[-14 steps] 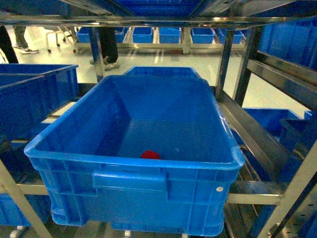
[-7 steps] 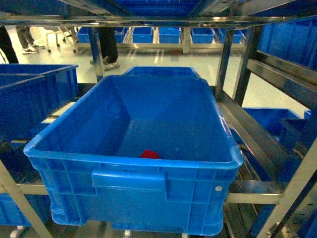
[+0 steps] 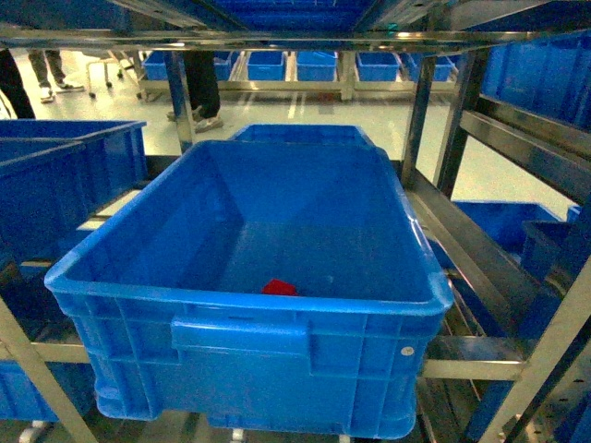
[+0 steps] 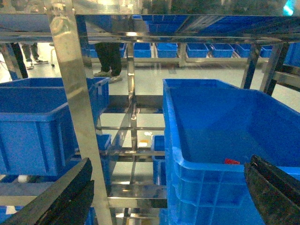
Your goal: Pick red block from blue box to shelf
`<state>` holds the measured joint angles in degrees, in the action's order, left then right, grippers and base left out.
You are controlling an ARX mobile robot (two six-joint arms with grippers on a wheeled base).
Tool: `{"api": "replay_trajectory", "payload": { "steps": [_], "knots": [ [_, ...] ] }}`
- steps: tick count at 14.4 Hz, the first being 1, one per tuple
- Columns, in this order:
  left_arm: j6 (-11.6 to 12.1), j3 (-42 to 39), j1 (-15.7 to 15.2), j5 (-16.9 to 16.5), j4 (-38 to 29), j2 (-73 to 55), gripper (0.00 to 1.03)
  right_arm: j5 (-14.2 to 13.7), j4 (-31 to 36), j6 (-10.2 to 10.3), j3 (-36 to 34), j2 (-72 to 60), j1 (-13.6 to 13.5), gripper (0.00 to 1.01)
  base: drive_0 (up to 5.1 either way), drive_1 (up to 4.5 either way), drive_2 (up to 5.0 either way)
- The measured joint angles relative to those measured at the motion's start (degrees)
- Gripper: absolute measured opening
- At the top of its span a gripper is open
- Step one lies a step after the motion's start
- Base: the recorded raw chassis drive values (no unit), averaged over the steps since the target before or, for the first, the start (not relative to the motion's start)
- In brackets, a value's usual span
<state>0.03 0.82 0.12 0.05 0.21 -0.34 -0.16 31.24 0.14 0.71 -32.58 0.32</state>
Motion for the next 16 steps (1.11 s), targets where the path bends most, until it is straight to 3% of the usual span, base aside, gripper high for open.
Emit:
{"api": "replay_trajectory", "payload": {
  "steps": [11,12,16],
  "knots": [
    [0.0,0.0,0.0,0.0,0.0,0.0,0.98,0.0,-19.7,0.0,0.0,21.1,0.0,0.02,0.0,0.0,0.0],
    [0.0,0.0,0.0,0.0,0.0,0.0,0.98,0.0,-20.3,0.0,0.0,21.9,0.0,0.05,0.0,0.0,0.0],
    [0.0,0.0,0.0,0.0,0.0,0.0,0.98,0.0,-20.3,0.0,0.0,21.9,0.0,0.49,0.0,0.0,0.0]
  ]
}}
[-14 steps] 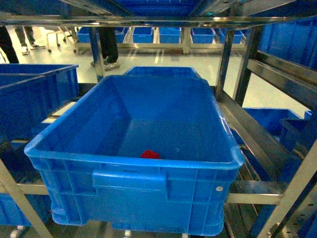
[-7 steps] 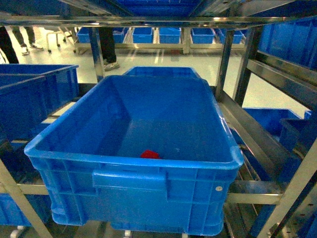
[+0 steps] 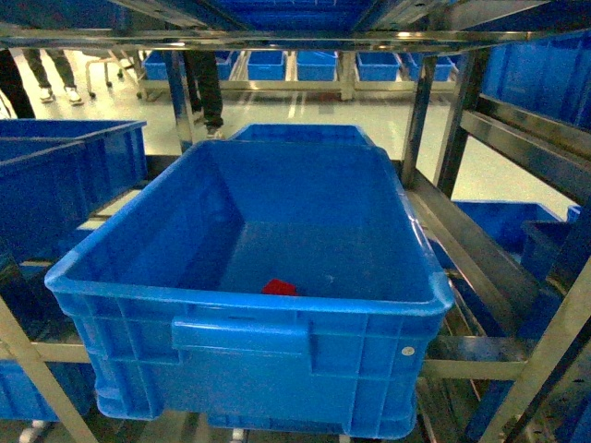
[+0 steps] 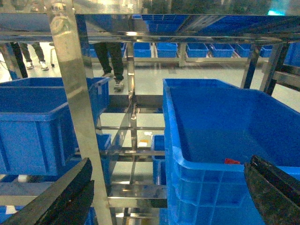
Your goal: Pick red block from blue box to shelf
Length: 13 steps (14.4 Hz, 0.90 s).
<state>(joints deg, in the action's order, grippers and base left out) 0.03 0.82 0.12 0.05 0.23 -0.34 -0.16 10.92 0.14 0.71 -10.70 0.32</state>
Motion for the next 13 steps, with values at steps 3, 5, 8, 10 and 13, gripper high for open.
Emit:
{"api": "replay_trajectory", "payload": {
  "steps": [3,5,8,10,13],
  "knots": [
    [0.0,0.0,0.0,0.0,0.0,0.0,0.98,0.0,0.0,0.0,0.0,0.0,0.0,0.91,0.0,0.0,0.0],
    [0.0,0.0,0.0,0.0,0.0,0.0,0.98,0.0,0.0,0.0,0.0,0.0,0.0,0.99,0.0,0.0,0.0],
    [0.0,0.0,0.0,0.0,0.0,0.0,0.98,0.0,0.0,0.0,0.0,0.0,0.0,0.98,0.0,0.0,0.0],
    [0.0,0.0,0.0,0.0,0.0,0.0,0.98,0.0,0.0,0.0,0.0,0.0,0.0,0.98,0.0,0.0,0.0],
    [0.0,0.0,0.0,0.0,0.0,0.0,0.98,0.0,0.0,0.0,0.0,0.0,0.0,0.98,0.0,0.0,0.0]
  ]
}}
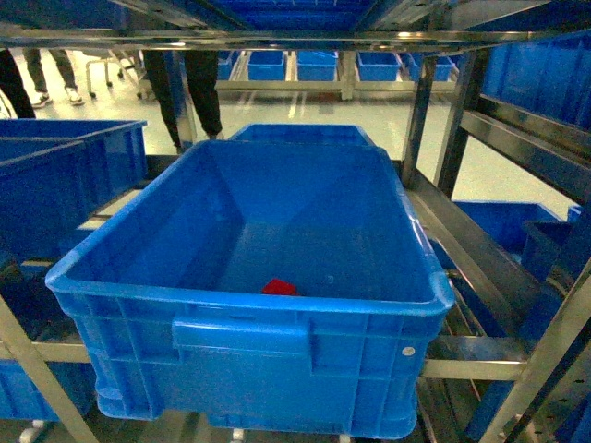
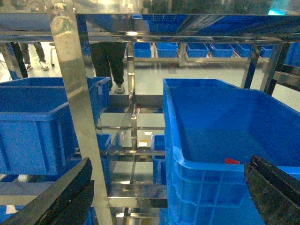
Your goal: Pick red block from blue box to shelf
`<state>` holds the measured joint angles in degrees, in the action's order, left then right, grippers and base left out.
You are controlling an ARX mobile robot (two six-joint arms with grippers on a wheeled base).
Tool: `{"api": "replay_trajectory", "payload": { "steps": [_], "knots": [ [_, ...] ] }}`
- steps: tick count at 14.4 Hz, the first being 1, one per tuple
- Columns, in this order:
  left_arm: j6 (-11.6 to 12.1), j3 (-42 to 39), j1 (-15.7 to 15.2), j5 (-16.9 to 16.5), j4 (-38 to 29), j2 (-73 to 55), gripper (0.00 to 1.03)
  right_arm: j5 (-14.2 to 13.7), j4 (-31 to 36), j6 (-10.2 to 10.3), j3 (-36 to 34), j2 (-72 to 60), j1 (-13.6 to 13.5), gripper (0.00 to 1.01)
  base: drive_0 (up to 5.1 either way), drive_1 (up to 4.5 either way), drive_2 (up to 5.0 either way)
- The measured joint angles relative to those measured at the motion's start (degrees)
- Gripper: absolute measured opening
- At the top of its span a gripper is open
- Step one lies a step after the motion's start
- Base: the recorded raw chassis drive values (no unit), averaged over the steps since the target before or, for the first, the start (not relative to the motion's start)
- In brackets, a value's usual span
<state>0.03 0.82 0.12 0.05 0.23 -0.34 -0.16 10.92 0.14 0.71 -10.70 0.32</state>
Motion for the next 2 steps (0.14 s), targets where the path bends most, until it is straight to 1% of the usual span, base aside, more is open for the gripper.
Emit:
{"api": "replay_trajectory", "payload": {
  "steps": [2],
  "knots": [
    [0.0,0.0,0.0,0.0,0.0,0.0,0.98,0.0,0.0,0.0,0.0,0.0,0.0,0.98,0.0,0.0,0.0]
  ]
}}
